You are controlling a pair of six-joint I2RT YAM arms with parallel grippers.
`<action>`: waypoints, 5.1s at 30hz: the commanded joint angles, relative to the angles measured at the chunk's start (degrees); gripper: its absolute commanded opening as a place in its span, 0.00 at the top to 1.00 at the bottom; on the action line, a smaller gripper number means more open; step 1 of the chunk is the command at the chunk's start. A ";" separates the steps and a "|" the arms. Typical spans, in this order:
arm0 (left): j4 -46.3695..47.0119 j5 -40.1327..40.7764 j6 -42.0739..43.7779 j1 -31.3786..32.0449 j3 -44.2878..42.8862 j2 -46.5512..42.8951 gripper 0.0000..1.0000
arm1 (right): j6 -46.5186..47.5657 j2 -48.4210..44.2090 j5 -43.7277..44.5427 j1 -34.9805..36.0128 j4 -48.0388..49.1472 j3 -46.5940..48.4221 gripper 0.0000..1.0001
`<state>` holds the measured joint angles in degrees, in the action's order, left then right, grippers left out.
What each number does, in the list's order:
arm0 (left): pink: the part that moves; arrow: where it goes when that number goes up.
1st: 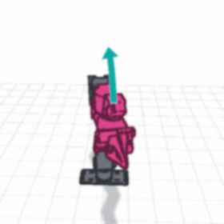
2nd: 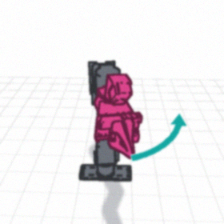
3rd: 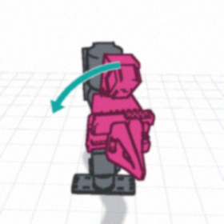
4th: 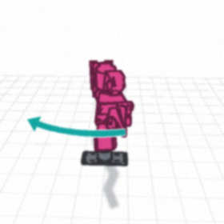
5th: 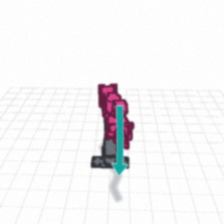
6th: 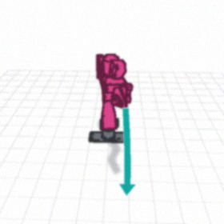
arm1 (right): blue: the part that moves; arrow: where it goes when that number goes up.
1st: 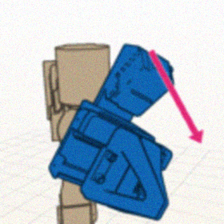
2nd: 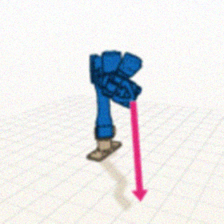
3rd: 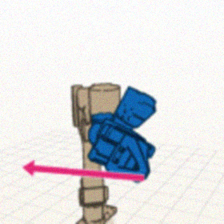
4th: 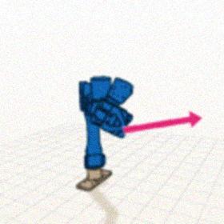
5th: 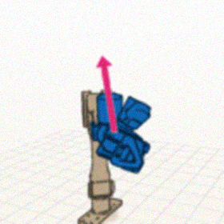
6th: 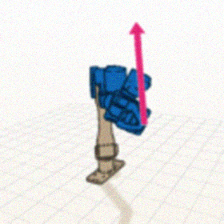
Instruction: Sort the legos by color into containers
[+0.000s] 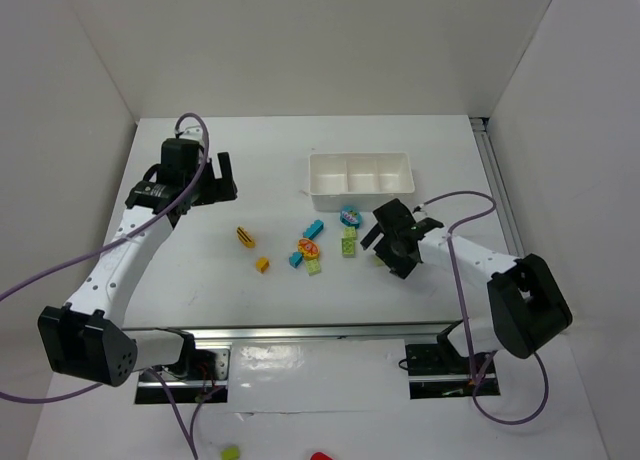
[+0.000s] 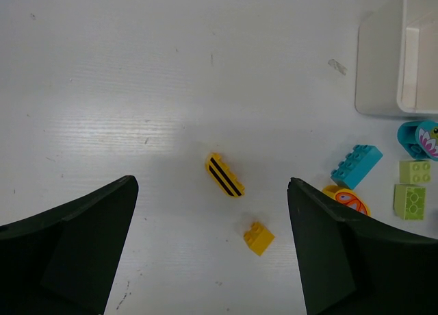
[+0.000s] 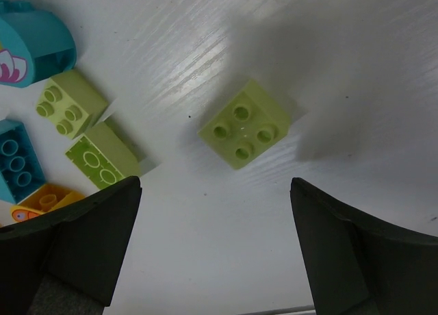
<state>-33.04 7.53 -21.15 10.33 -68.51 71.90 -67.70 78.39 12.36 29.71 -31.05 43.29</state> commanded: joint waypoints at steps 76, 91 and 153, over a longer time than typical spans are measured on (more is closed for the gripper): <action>-5.90 -3.13 -0.91 0.13 -6.46 5.62 0.00 | 38.35 7.30 -0.22 6.40 10.65 14.03 0.00; -6.43 -1.64 -3.46 0.66 -5.32 5.09 0.00 | 39.05 17.58 -2.43 9.31 14.88 14.36 0.35; -7.13 -6.12 -0.04 1.71 -6.47 7.55 0.00 | 33.43 22.60 3.28 5.88 14.25 21.40 0.24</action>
<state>-40.42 0.38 -22.39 11.86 -74.76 81.87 -33.61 100.31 14.44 35.75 -20.78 62.26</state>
